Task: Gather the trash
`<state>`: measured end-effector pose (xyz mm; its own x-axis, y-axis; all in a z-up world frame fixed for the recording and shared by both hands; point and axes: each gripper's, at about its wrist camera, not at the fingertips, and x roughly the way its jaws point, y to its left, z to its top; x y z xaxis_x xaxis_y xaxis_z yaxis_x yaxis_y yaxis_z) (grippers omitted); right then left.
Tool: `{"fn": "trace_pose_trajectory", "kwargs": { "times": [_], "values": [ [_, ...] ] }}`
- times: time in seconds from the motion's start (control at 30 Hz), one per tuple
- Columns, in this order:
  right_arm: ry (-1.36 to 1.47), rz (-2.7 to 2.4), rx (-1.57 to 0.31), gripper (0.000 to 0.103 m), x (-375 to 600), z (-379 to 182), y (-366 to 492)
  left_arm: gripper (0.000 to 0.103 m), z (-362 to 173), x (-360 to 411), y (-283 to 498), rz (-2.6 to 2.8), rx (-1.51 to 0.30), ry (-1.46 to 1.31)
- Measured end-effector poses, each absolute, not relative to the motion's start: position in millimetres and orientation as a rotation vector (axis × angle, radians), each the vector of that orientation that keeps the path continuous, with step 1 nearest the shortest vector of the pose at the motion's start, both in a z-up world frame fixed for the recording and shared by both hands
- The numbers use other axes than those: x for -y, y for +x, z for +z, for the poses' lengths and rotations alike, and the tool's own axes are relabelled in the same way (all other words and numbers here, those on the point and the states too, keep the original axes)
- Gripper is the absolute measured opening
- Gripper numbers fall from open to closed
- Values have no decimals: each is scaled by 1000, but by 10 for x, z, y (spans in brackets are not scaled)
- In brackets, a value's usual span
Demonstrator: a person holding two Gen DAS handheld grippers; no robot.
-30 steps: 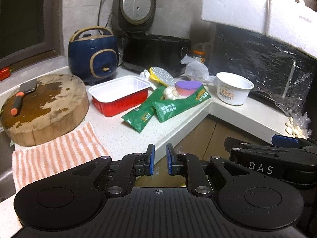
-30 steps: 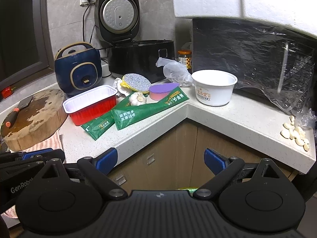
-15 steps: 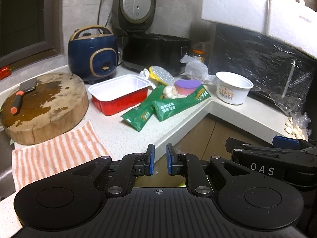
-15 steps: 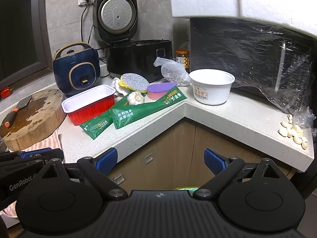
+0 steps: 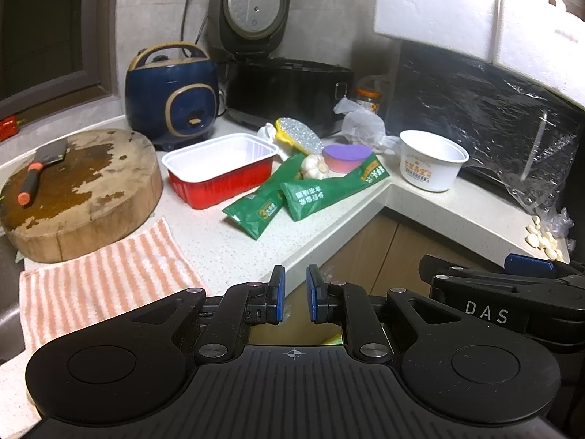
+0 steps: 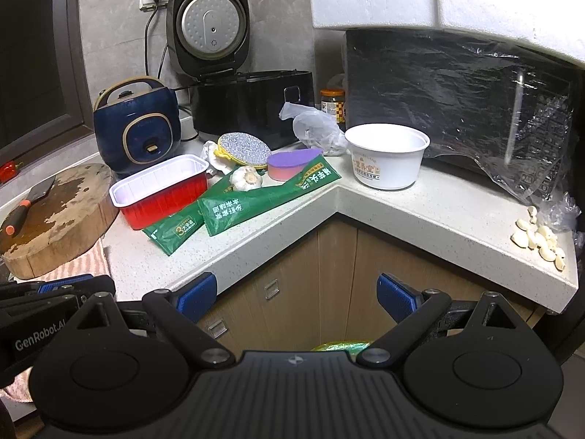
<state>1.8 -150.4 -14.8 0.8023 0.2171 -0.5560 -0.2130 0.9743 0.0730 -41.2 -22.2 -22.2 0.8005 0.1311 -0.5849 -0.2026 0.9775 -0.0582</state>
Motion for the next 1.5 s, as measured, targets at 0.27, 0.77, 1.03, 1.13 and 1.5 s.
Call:
{"fn": "trace_pose_trajectory", "kwargs": {
  "times": [0.27,0.77,1.03,1.13,1.5],
  "values": [
    [4,223,-601,95,1485,-156,31,15,-258,195,-380,175,-623,-126],
    [-18,196,-578,95,1411,-119,69,15,-280,-250,-238,130,-604,-187],
    [125,135,-547,97,1920,46,252,15,-350,-1017,-57,21,-535,-477],
    [196,80,-630,97,2030,-99,347,15,-412,-1099,122,24,-579,-545],
    [105,130,-657,97,2308,-310,1088,15,-376,-615,749,-47,-527,-457]
  ]
}}
